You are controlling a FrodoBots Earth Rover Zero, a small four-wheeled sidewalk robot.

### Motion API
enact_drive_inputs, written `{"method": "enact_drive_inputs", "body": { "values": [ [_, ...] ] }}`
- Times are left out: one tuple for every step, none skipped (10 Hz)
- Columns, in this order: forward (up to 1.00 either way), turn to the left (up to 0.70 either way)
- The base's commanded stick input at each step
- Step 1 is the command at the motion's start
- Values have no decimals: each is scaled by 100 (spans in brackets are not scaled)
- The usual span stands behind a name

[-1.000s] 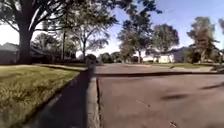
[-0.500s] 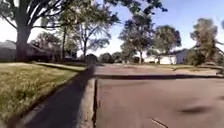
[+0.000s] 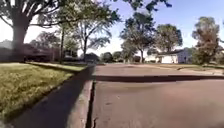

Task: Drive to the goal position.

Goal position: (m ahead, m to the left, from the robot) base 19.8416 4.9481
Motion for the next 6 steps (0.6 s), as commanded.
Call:
{"method": "enact_drive_inputs", "body": {
  "values": [
    [100, 39],
    [100, 26],
    [100, 5],
    [100, 0],
    [100, 0],
    [100, 0]
  ]
}}
